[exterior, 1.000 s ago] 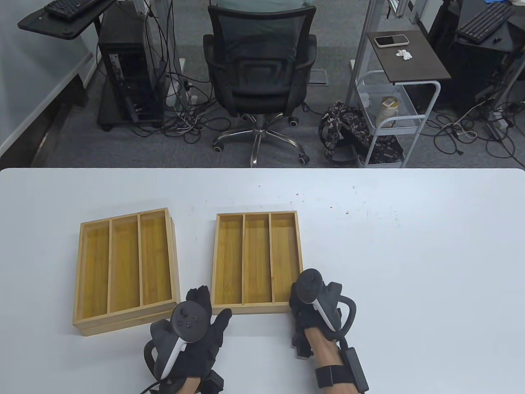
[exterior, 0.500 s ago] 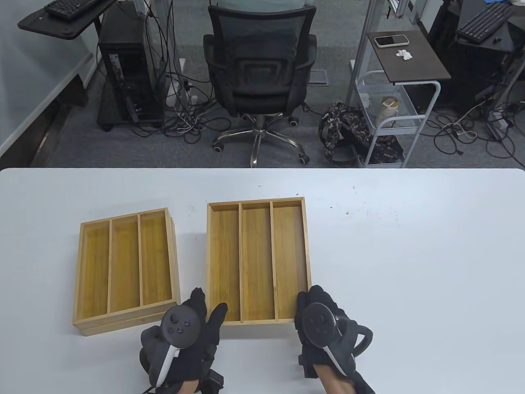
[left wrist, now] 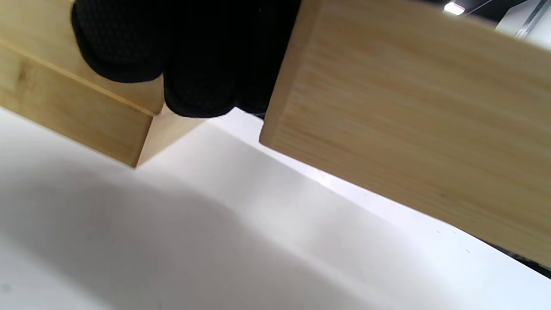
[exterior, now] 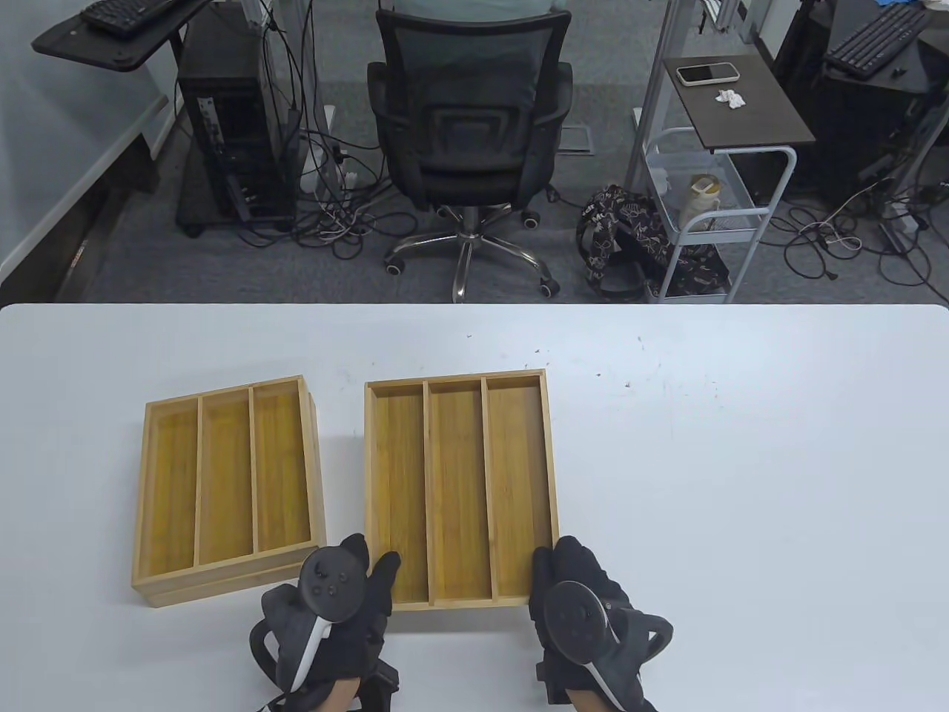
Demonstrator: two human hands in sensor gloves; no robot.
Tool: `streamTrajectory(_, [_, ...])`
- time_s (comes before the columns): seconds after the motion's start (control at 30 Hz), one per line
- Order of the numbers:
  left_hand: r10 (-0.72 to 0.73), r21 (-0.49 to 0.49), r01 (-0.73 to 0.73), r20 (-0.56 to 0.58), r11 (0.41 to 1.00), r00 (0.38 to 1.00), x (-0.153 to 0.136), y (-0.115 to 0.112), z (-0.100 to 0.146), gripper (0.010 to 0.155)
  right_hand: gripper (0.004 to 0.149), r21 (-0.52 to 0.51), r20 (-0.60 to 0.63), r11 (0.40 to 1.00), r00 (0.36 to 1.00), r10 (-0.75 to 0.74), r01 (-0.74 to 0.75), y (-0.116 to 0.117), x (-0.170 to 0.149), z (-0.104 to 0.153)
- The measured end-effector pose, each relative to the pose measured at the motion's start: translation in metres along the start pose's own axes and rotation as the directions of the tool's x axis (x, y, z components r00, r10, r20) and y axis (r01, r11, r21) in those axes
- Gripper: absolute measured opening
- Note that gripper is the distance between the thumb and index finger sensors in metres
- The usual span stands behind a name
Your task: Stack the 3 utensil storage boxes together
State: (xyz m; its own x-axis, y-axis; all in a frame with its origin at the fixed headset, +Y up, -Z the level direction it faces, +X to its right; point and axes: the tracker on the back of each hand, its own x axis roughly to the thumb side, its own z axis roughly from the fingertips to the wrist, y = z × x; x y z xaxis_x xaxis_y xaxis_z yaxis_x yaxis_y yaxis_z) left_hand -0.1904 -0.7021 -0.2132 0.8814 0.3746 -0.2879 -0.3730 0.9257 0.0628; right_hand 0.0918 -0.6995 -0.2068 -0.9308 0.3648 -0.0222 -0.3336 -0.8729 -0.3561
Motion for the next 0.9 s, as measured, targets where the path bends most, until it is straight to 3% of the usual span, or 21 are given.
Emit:
streamTrajectory(0.1, [-0.034, 0.073, 0.032, 0.023, 0.997, 0.999, 0.001, 0.004, 0.001, 0.042, 0.041, 0.025, 0.000, 0.999, 1.000, -0.029, 0.029, 0.003, -0.001, -0.001])
streamTrajectory(0.13, [-0.033, 0.081, 0.030, 0.032, 0.996, 0.999, 0.001, 0.005, 0.002, 0.047, 0.041, 0.030, 0.000, 0.999, 0.999, -0.038, 0.038, 0.004, -0.001, -0.001])
streamTrajectory(0.23, [-0.056, 0.137, 0.051, 0.033, 0.989, 0.998, 0.002, 0.010, 0.004, 0.042, 0.043, 0.049, 0.012, 0.996, 0.997, -0.077, 0.076, 0.005, -0.003, -0.001])
streamTrajectory(0.4, [-0.007, 0.156, 0.008, -0.004, 0.988, 1.000, -0.006, 0.022, 0.001, 0.043, 0.058, 0.062, 0.071, 0.983, 0.982, -0.175, 0.171, 0.003, -0.009, 0.000])
streamTrajectory(0.53, [0.003, 0.168, 0.009, -0.069, 0.986, 0.998, -0.015, 0.035, -0.009, 0.044, 0.060, 0.047, 0.065, 0.985, 0.984, -0.166, 0.163, 0.003, -0.013, 0.000])
streamTrajectory(0.7, [0.008, 0.185, 0.020, -0.151, 0.983, 0.989, -0.043, 0.064, -0.027, 0.044, 0.060, 0.134, 0.034, 0.983, 0.990, -0.135, 0.130, 0.013, -0.018, -0.001])
streamTrajectory(0.9, [-0.008, 0.203, 0.061, -0.254, 0.977, 0.967, -0.092, 0.104, -0.045, 0.044, 0.059, 0.157, 0.008, 0.978, 0.991, -0.137, 0.134, 0.016, -0.022, -0.002])
